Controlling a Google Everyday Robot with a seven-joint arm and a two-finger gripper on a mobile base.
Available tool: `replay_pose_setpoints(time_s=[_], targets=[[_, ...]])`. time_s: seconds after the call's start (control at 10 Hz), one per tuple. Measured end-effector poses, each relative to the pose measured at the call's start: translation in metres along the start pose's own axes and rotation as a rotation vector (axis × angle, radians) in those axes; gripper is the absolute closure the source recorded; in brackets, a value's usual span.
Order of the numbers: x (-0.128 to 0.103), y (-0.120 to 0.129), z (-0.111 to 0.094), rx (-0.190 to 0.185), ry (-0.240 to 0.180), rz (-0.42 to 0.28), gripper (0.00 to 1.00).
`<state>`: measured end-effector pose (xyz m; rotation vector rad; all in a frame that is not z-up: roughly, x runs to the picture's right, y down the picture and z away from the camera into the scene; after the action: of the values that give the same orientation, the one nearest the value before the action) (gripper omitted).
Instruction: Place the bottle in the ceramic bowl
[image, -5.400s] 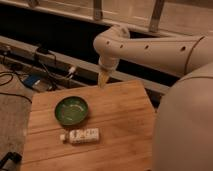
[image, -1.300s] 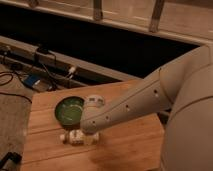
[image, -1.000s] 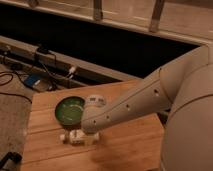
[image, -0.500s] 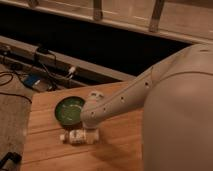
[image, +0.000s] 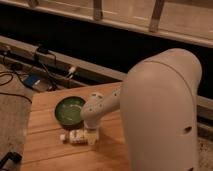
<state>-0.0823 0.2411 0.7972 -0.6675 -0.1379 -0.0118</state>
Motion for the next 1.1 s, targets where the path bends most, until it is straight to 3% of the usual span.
replay_pose_setpoints(time_s=[0.3, 0.6, 0.8, 1.1], targets=[[0.001, 0.011, 0.014, -0.045, 0.002, 0.001, 0.48], [-0.002, 0.018, 0.011, -0.032, 0.006, 0.009, 0.78], [-0.001, 0.018, 0.001, -0.005, 0.007, 0.020, 0.98], [0.009, 0.012, -0.020, 0.050, 0.003, 0.048, 1.00]])
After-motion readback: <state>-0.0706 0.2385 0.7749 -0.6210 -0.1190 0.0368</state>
